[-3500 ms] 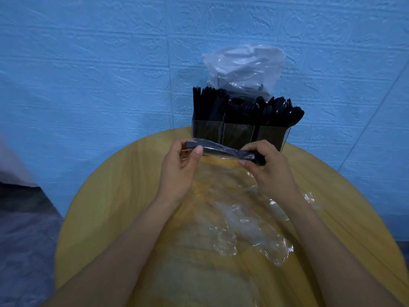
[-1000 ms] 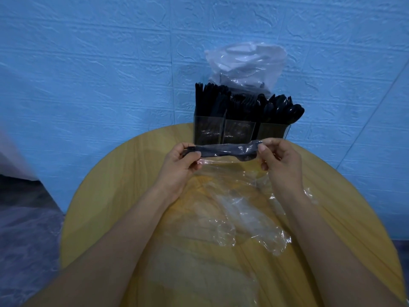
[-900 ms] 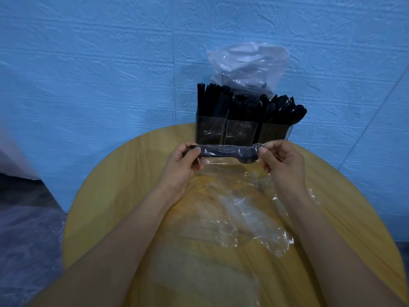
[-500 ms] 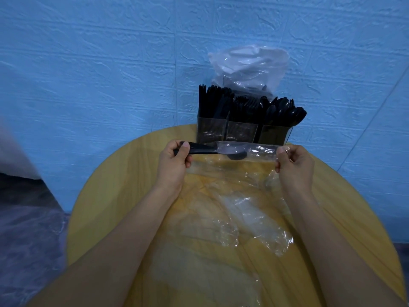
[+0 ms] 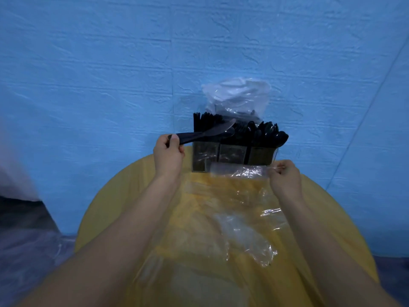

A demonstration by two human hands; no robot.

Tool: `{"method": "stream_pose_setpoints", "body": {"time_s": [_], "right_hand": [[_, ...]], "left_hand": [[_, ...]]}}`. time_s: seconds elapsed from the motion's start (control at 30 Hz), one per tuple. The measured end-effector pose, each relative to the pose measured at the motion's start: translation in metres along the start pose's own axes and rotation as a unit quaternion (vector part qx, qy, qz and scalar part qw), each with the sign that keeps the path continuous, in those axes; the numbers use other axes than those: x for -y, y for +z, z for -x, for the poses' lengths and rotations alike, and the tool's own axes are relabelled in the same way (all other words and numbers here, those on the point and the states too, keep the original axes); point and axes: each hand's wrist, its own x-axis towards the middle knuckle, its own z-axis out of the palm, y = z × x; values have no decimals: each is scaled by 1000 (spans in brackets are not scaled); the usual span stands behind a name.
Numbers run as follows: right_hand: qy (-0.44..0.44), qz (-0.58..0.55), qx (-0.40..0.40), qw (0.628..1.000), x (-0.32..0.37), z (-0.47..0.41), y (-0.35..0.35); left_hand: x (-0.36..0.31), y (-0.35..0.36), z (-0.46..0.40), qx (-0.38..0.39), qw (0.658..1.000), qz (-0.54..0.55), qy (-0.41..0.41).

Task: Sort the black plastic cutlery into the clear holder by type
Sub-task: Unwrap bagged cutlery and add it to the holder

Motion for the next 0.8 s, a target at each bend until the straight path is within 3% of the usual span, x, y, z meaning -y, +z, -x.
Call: {"method": "stream_pose_setpoints", "body": {"time_s": [0.2, 0.33, 0.43, 0.57, 0.8], "right_hand": [[-38, 36, 63, 997, 25, 18, 4], [-13, -130, 174, 976, 57, 29, 6], [61, -236, 167, 955, 72, 26, 14], [122, -300, 95, 941, 77, 22, 11], [72, -247, 153, 954, 72, 20, -5]], "left_hand": [[5, 14, 21, 20, 1000, -11, -22], [6, 18, 34, 23, 998, -44, -26], [7, 23, 46, 51, 997, -47, -21], [8, 19, 60, 116, 990, -78, -15], [-7, 5, 60, 303, 929, -179, -111]]}}
